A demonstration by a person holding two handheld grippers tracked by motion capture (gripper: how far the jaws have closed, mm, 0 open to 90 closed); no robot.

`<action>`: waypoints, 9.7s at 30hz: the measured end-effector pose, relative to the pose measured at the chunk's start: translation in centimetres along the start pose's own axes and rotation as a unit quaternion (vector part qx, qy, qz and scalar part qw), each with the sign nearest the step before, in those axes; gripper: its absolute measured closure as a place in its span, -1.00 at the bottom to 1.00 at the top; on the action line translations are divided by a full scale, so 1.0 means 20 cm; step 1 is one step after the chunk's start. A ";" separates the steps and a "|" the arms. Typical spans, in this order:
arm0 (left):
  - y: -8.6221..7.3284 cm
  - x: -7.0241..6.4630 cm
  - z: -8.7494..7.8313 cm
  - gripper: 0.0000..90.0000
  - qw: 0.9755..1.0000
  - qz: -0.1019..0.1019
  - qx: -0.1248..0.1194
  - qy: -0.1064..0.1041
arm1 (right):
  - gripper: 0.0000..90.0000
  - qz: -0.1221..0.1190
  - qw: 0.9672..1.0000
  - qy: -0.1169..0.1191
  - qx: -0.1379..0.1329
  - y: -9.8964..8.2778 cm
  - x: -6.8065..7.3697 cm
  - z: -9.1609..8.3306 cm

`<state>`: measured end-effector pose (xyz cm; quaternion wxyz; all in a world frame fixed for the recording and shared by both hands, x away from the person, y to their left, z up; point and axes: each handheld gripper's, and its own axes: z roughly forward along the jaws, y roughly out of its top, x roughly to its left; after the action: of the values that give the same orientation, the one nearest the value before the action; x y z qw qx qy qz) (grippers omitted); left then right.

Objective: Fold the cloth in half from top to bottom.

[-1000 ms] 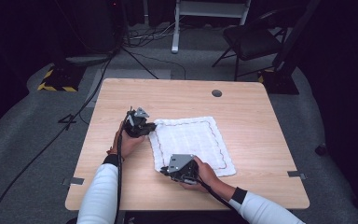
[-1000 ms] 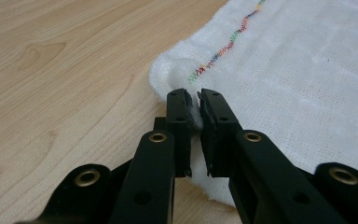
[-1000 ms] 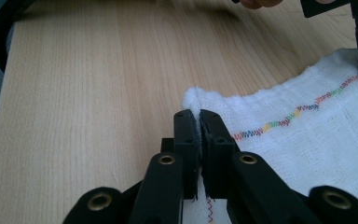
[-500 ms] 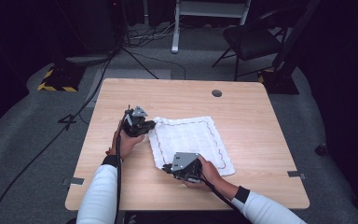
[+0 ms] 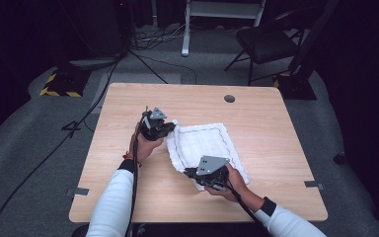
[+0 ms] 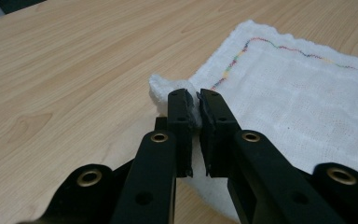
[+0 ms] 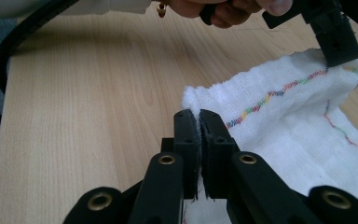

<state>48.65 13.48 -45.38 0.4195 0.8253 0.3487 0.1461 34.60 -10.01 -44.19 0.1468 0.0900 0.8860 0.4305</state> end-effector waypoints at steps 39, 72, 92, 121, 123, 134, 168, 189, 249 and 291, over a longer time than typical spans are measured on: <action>0.38 -0.34 0.50 0.86 0.997 0.054 -0.004 -0.046 | 0.92 0.086 0.989 -0.115 0.024 -0.37 -0.17 -0.48; 0.39 -0.42 0.54 -0.06 0.998 0.055 0.012 0.012 | 0.34 0.121 0.976 -0.152 0.101 -0.52 -0.24 -0.50; 0.12 -0.66 0.27 -0.45 0.990 0.115 0.041 -0.068 | 0.01 0.143 0.969 -0.162 0.122 -0.63 -0.32 -0.56; -0.21 -0.83 0.15 -0.43 0.983 0.128 0.084 -0.101 | -0.09 0.103 0.977 -0.114 0.147 -0.67 -0.20 -0.48; -0.24 -0.82 0.13 -0.43 0.984 0.116 0.082 -0.103 | -0.10 0.099 0.978 -0.109 0.145 -0.66 -0.18 -0.47; -0.33 -0.83 -0.01 -0.43 0.986 0.111 0.086 -0.091 | -0.17 0.104 0.984 -0.062 0.133 -0.63 -0.08 -0.46; 0.15 -0.34 0.42 -0.51 0.997 0.032 0.075 0.004 | -0.16 0.197 0.966 -0.139 0.096 -0.47 -0.86 -0.11; 0.13 -0.25 0.50 0.16 0.991 0.039 0.106 -0.066 | 0.51 0.230 0.964 -0.065 0.113 -0.49 -0.93 0.03; 0.20 -0.33 0.18 0.71 0.988 0.140 0.008 -0.072 | 0.82 0.112 0.987 -0.113 0.024 -0.28 -0.72 -0.24; -0.17 -0.62 0.07 0.78 0.961 0.220 0.099 -0.135 | 0.73 0.073 0.994 -0.006 0.083 -0.54 -0.33 -0.32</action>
<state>39.07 5.30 -48.30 0.3360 0.9311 0.1120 0.0868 38.29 -23.20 -47.85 0.1125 0.1689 0.9088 0.3646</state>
